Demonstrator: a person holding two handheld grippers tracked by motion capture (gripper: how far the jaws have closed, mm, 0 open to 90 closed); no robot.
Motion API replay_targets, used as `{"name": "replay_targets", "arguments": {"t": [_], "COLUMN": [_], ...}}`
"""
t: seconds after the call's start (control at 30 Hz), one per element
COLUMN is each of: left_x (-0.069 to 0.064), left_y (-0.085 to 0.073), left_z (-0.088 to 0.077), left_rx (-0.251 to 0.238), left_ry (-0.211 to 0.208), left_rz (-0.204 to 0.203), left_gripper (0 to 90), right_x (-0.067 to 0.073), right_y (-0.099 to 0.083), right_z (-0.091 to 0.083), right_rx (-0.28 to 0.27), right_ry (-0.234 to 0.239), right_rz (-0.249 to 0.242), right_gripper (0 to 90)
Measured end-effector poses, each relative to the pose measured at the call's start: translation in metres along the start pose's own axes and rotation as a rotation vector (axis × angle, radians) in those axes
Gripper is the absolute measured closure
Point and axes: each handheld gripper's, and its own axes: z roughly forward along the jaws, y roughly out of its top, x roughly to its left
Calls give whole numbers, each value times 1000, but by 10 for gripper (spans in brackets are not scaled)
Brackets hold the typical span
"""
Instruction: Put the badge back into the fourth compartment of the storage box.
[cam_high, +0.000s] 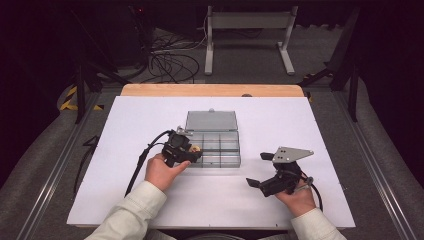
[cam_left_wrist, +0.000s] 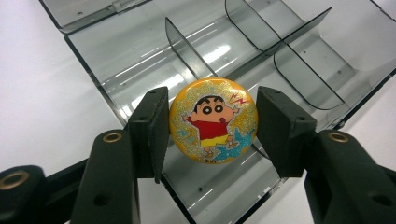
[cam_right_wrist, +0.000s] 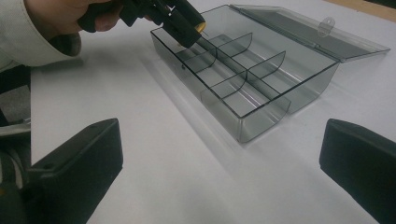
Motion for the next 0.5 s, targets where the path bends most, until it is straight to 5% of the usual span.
{"name": "replay_targets", "arguments": {"t": [0.5], "left_x": [-3], "left_y": [-1], "left_z": [2], "left_rx": [35], "left_ry": [-1], "left_rz": [25], "left_gripper": [465], "right_x": [0], "right_y": [0], "right_z": [0], "right_rx": [2], "right_ry": [-1], "right_rz": [-1], "right_gripper": [1]}}
